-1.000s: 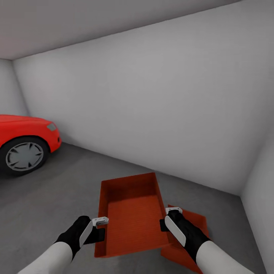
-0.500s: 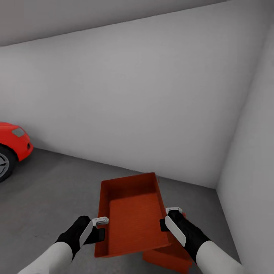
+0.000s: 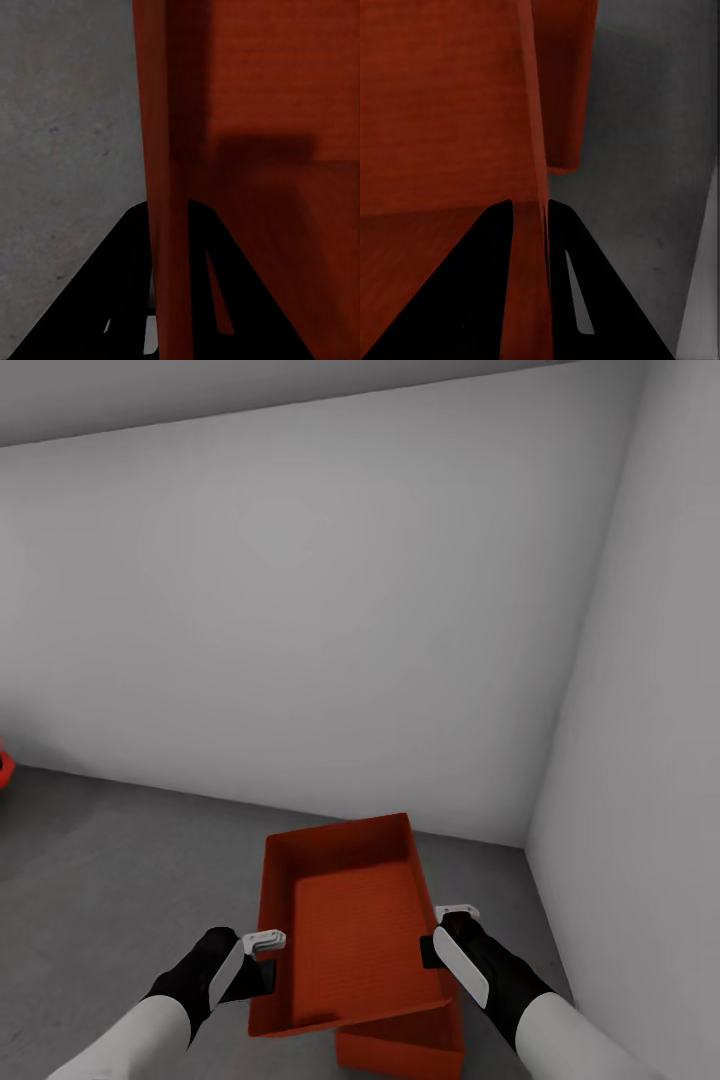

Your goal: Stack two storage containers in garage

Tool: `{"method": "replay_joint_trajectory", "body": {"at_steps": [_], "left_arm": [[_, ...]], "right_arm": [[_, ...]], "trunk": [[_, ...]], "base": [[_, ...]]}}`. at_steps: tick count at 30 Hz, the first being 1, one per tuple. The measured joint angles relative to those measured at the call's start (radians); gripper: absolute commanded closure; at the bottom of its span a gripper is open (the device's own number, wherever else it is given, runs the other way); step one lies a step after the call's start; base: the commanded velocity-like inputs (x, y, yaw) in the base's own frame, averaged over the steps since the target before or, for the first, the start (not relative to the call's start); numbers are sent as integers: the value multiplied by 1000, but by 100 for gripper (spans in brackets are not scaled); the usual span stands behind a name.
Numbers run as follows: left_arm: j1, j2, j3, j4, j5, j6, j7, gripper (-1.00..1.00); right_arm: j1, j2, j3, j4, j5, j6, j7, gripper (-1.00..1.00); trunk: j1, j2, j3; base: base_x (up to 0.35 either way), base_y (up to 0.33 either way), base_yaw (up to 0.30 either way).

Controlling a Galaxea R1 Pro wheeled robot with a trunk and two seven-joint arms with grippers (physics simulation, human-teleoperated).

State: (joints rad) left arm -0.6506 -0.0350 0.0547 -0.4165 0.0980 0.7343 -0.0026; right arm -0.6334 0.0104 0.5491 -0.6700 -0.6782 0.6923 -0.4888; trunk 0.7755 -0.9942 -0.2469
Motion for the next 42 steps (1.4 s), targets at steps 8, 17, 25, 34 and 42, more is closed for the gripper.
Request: {"method": "replay_joint_trajectory", "body": {"at_steps": [8, 17, 25, 34, 42], "left_arm": [[0, 1, -1, 0, 2, 0, 0, 100], [0, 1, -1, 0, 2, 0, 0, 100], [0, 0, 0, 0, 1, 0, 0, 100], [0, 1, 1, 0, -1, 0, -1, 100], [0, 1, 0, 0, 0, 0, -1, 100]], "right_arm": [[0, 1, 0, 0, 0, 0, -1, 100], [0, 1, 1, 0, -1, 0, -2, 100], [0, 0, 2, 0, -2, -1, -1, 100], [0, 2, -2, 0, 3, 1, 0, 100], [0, 2, -2, 0, 3, 1, 0, 100]], "trunk": [[0, 0, 0], [0, 0, 0], [0, 0, 0], [0, 0, 0], [0, 0, 0]], "base": [[135, -129, -4], [99, -140, 0], [159, -81, 0], [307, -4, 0], [332, 0, 0]]}}
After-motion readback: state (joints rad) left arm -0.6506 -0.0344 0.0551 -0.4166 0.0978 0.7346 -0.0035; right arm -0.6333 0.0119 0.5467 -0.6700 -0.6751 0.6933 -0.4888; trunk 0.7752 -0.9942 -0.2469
